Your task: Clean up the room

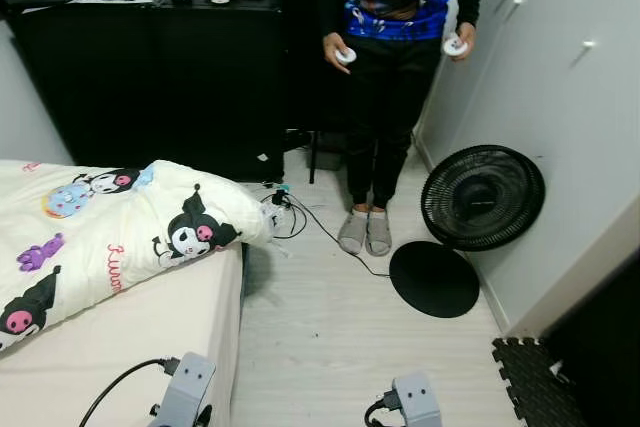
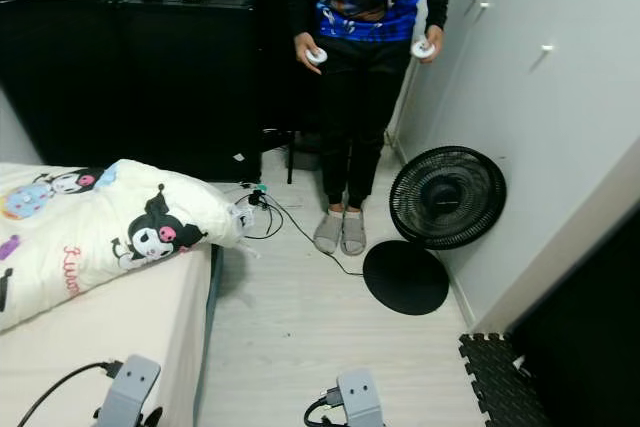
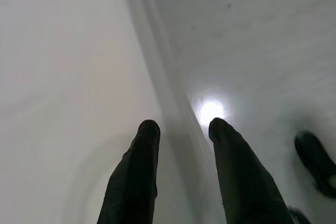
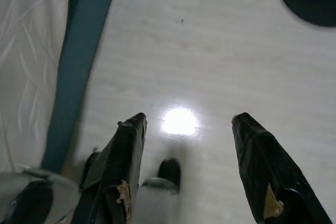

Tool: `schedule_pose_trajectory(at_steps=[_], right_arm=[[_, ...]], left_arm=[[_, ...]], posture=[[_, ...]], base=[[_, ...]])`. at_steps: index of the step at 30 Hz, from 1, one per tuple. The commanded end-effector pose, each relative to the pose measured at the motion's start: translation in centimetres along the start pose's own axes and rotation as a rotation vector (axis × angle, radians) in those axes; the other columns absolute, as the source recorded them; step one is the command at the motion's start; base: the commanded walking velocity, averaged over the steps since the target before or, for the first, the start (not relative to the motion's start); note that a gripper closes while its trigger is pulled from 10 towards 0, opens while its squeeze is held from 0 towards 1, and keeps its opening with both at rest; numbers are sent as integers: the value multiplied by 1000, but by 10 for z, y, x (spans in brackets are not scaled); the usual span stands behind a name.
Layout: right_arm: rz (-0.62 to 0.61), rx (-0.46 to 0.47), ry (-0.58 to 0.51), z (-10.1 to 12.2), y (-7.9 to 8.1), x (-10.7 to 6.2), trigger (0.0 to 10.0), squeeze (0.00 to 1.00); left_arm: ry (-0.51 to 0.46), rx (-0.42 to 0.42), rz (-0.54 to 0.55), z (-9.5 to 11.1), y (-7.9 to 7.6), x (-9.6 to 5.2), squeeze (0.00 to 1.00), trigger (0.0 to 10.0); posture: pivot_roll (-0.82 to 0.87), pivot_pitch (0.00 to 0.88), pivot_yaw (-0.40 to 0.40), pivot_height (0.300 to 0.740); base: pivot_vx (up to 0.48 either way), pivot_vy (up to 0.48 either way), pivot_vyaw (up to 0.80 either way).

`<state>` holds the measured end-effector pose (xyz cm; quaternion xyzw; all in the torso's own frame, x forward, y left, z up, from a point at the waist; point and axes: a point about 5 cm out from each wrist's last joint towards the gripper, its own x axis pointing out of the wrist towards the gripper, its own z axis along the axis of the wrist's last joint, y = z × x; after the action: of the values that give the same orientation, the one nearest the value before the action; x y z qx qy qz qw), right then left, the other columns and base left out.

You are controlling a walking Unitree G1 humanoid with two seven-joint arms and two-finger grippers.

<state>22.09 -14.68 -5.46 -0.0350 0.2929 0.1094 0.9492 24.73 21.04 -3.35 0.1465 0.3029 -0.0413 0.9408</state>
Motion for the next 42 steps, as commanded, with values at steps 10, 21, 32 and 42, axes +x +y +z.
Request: schedule_pose_trajectory(at_steps=[10,21,32,42], right_arm=[[-101,-20,-414,80,-28,3,10000,0],[-107,-8,-786,165,-12,-16,10000,0],[-121,18,-793,174,-15,-21,10000,0],[-119,19,-762,171,-14,-22,10000,0]], left_arm=[[-409,-52,-105,108,-10,4,0,10000],[-735,24,-219,192,-50,-35,0,10000],[-696,-15,-219,206,-58,-44,0,10000],[-661,-26,-193,203,-58,-43,0,10000]], posture=[[-137,7,53,740],[-142,13,60,740],[-148,4,60,740],[-149,0,61,740]], base=[[0,0,0],[0,0,0],[0,0,0],[0,0,0]])
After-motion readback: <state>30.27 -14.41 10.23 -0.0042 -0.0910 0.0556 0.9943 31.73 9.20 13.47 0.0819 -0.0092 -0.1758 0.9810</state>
